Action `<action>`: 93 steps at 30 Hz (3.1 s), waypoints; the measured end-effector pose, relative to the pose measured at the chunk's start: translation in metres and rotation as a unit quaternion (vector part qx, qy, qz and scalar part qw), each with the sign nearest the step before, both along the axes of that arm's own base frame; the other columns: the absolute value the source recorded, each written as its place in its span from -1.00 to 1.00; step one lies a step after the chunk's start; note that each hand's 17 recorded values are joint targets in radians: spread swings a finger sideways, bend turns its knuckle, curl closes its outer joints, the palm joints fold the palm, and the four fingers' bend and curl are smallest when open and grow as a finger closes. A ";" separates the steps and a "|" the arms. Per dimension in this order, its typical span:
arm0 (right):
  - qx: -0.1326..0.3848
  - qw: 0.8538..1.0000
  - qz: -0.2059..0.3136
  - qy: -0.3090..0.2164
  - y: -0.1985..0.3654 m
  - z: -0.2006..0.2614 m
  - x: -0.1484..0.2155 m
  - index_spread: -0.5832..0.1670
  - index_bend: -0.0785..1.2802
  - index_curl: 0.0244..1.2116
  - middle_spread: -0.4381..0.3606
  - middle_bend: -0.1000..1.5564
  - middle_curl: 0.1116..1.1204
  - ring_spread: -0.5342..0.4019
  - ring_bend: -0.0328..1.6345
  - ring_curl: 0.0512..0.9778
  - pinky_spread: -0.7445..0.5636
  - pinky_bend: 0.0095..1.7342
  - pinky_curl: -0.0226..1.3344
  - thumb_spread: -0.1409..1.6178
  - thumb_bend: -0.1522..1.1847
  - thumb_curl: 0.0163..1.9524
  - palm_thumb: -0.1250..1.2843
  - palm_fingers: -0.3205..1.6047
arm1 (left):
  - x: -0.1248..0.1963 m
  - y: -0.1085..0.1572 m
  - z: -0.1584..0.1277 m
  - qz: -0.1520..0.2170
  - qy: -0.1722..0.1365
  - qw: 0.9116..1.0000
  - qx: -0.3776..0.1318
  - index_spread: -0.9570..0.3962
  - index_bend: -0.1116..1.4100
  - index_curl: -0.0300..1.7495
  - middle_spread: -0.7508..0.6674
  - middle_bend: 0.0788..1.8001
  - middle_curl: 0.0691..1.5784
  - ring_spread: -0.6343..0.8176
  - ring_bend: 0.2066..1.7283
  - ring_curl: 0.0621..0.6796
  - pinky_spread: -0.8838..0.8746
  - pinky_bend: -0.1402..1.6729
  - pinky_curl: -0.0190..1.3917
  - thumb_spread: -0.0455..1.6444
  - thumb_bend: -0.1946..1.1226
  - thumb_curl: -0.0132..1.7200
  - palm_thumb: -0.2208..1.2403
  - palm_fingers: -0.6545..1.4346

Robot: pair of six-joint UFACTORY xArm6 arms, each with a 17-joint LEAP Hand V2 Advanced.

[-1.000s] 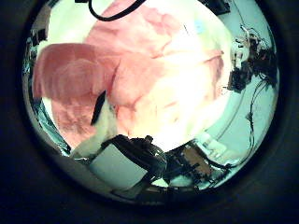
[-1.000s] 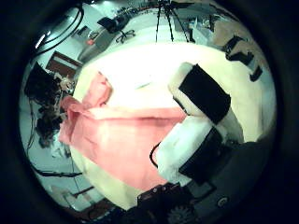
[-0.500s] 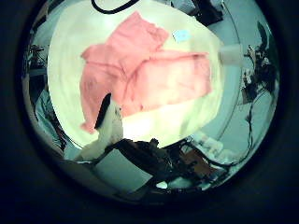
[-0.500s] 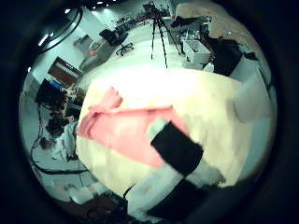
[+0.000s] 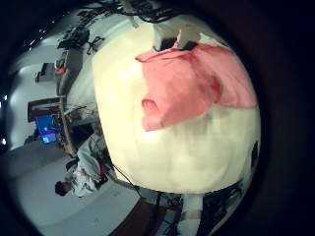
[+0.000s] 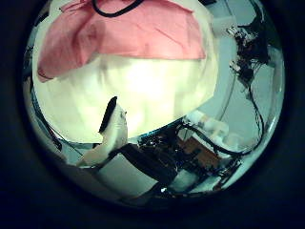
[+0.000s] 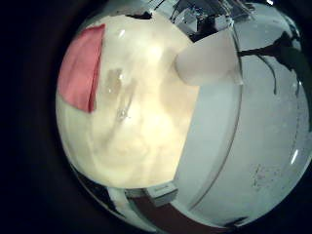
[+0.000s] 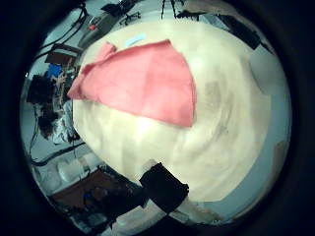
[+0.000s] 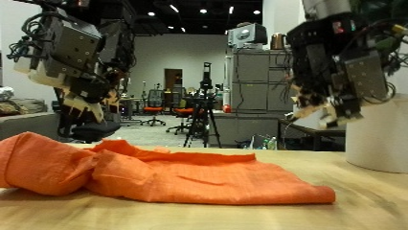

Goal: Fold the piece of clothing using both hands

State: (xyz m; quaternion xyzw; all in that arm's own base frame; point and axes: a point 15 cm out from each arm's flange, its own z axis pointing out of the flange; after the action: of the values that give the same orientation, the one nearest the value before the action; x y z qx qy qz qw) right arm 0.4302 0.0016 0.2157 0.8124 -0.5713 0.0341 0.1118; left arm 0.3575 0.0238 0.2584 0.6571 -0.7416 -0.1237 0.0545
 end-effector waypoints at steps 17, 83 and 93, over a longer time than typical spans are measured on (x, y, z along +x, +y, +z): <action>-0.033 0.994 0.049 0.088 0.018 -0.084 0.010 -0.32 -0.59 -0.45 -0.01 -0.48 -0.56 0.30 -0.47 -0.64 0.47 -0.60 -0.61 0.22 -0.79 -0.71 -0.27 -0.41 | -0.003 -0.009 -0.008 0.001 0.010 1.000 -0.004 0.75 -0.67 -0.71 0.73 -0.88 -0.76 0.68 -0.70 -0.49 0.60 -0.50 -0.51 0.43 -0.73 -0.57 0.03 -0.43; -0.032 0.953 0.237 -0.186 0.138 0.165 0.036 -0.05 0.70 0.16 -0.16 0.65 0.09 -0.29 0.61 0.09 -0.67 0.22 -0.23 0.40 -0.79 -0.40 0.69 0.60 | -0.023 0.052 0.002 0.047 0.007 0.999 -0.016 0.73 -0.66 -0.71 0.67 -0.87 -0.72 0.67 -0.72 -0.47 0.59 -0.51 -0.52 0.43 -0.73 -0.59 0.05 -0.41; 0.007 0.908 0.358 -0.219 0.301 0.157 0.056 -0.05 0.70 0.17 -0.16 0.65 0.11 -0.29 0.62 0.09 -0.68 0.23 -0.23 0.41 -0.79 -0.36 0.69 0.59 | -0.055 0.082 0.003 0.077 0.001 0.997 -0.026 0.73 -0.66 -0.71 0.67 -0.88 -0.72 0.67 -0.72 -0.46 0.59 -0.51 -0.52 0.43 -0.73 -0.59 0.04 -0.41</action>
State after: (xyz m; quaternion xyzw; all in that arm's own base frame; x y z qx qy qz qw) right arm 0.4861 0.3023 0.3727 0.9352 -0.2525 0.2449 -0.0418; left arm 0.3025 0.1054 0.2611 0.7108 -0.6915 -0.1003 0.0815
